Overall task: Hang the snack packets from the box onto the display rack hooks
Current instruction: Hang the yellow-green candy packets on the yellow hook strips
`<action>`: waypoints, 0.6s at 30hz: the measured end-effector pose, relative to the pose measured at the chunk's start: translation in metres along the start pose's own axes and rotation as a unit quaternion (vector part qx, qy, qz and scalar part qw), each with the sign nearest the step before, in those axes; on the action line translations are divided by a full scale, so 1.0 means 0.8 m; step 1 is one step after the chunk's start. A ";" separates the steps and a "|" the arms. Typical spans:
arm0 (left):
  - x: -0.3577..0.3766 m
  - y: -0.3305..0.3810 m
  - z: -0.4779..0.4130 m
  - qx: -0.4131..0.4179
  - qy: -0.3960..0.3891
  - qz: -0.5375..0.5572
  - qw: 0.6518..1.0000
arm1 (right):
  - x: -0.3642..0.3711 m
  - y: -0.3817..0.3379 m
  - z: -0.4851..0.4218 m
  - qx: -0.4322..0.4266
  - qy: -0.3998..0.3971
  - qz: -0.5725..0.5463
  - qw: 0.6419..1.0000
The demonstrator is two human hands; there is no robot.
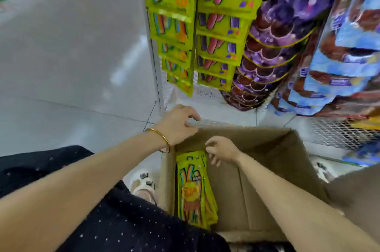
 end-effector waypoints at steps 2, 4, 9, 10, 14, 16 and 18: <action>0.011 -0.020 -0.008 -0.031 -0.030 -0.023 0.999 | 0.035 0.059 -0.026 0.056 -0.035 0.001 0.998; 0.011 -0.033 -0.015 -0.046 -0.036 -0.028 0.998 | 0.059 0.096 -0.045 0.087 -0.038 -0.006 0.995; 0.015 -0.049 -0.030 -0.055 -0.049 -0.017 0.997 | 0.089 0.120 -0.086 0.114 0.000 -0.042 0.993; 0.015 -0.051 -0.031 -0.053 -0.051 -0.014 0.997 | 0.093 0.121 -0.092 0.125 0.003 -0.051 0.991; 0.012 -0.060 -0.030 -0.058 -0.047 0.001 0.997 | 0.095 0.132 -0.111 0.181 0.049 -0.038 0.982; 0.012 -0.067 -0.026 -0.068 -0.051 0.010 0.996 | 0.092 0.129 -0.115 0.195 0.085 -0.014 0.977; 0.014 -0.076 -0.023 -0.085 -0.053 0.018 0.995 | 0.090 0.129 -0.113 0.203 0.128 -0.012 0.971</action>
Point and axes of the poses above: each hand's wrist, its own z-axis away from the middle knuckle, its own x-axis out of the palm, y = z × x, the point moved 8 cm from there along -z, towards the middle knuckle, and after that the axes turned 11 degrees about -y, right-handed, at the moved point
